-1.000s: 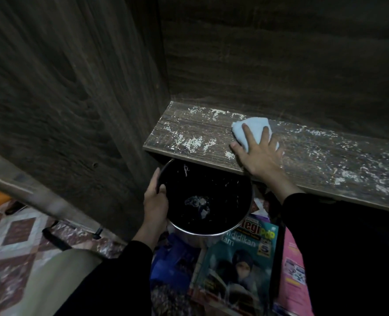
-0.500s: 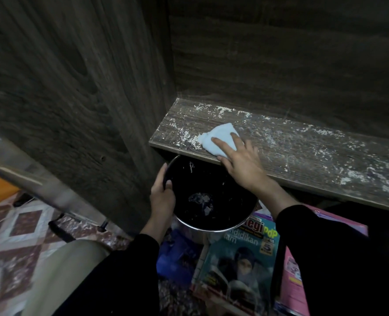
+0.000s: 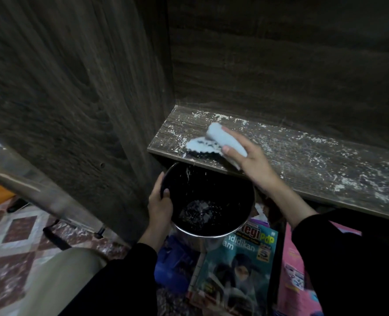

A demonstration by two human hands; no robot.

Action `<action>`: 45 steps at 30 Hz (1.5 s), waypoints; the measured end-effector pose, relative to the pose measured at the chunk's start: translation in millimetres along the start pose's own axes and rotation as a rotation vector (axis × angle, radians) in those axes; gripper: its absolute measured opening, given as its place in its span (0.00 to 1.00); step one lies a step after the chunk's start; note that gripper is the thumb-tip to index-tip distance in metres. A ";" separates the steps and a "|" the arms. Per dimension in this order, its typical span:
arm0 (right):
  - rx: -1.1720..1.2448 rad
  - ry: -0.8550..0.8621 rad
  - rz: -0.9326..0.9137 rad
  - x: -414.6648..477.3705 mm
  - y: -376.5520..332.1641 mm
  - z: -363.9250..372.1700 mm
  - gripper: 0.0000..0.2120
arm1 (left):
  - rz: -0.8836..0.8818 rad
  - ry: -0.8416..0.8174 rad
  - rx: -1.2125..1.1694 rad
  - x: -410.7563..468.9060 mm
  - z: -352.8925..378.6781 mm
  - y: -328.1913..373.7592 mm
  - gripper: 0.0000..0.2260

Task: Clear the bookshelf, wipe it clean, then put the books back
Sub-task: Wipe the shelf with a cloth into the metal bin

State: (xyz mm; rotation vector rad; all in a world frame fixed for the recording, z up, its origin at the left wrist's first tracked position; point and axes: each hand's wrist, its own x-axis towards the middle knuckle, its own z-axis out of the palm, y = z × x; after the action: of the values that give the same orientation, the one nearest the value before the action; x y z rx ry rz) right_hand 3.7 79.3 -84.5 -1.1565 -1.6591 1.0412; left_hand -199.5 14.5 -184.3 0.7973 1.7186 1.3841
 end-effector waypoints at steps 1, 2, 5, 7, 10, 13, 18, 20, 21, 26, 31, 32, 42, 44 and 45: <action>0.041 0.067 0.016 3.4 -1.9 -6.1 0.22 | -0.017 0.004 -0.011 0.5 -0.6 -0.4 0.22; 0.046 0.129 0.019 7.7 -1.4 -13.0 0.22 | -0.033 0.008 -0.022 1.0 -1.1 -0.7 0.23; -0.092 0.286 0.010 23.1 12.5 -30.6 0.20 | -0.029 0.004 -0.014 1.0 -3.8 0.1 0.23; -0.327 0.328 0.030 34.8 29.2 -38.7 0.21 | -0.021 -0.001 -0.017 1.3 -5.5 2.2 0.22; -0.694 0.310 0.169 48.7 44.0 -35.0 0.21 | -0.036 0.014 -0.051 2.5 -7.7 3.6 0.22; -0.890 0.224 0.280 59.3 47.9 -14.6 0.25 | -0.066 0.037 -0.094 6.3 -11.6 3.4 0.21; -0.897 0.095 0.336 86.7 39.0 14.1 0.34 | -0.092 0.091 -0.076 16.3 -22.5 -3.6 0.22; -0.907 0.040 0.317 95.4 34.2 24.9 0.36 | -0.091 0.100 -0.077 17.1 -25.3 -3.4 0.22; -0.915 0.010 0.304 99.0 31.9 30.7 0.37 | -0.090 0.103 -0.074 17.2 -26.1 -2.7 0.22; -0.912 -0.134 0.209 118.9 24.1 55.1 0.30 | -0.099 0.110 -0.073 20.7 -28.4 -5.5 0.23; -0.864 -0.267 0.070 136.5 22.0 65.9 0.25 | -0.093 0.122 -0.075 22.0 -26.8 -2.9 0.22; -0.830 -0.278 0.047 137.4 21.9 66.9 0.26 | -0.078 0.117 -0.076 21.5 -26.4 -1.4 0.22; -0.840 -0.379 -0.134 108.8 21.5 76.3 0.26 | -0.045 0.079 -0.053 18.2 -24.2 -4.9 0.23; -0.859 -0.396 -0.193 98.9 21.4 74.3 0.26 | -0.042 0.077 -0.044 17.9 -24.8 -3.8 0.25; -0.859 -0.402 -0.227 93.9 21.6 73.4 0.25 | -0.045 0.080 -0.043 17.7 -25.0 -3.1 0.26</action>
State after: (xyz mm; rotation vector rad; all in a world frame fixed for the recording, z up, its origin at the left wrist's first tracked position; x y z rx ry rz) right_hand -80.3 162.4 -110.7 -1.2688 -2.6262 0.4062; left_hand -230.1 16.5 -187.8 0.6838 1.7514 1.4351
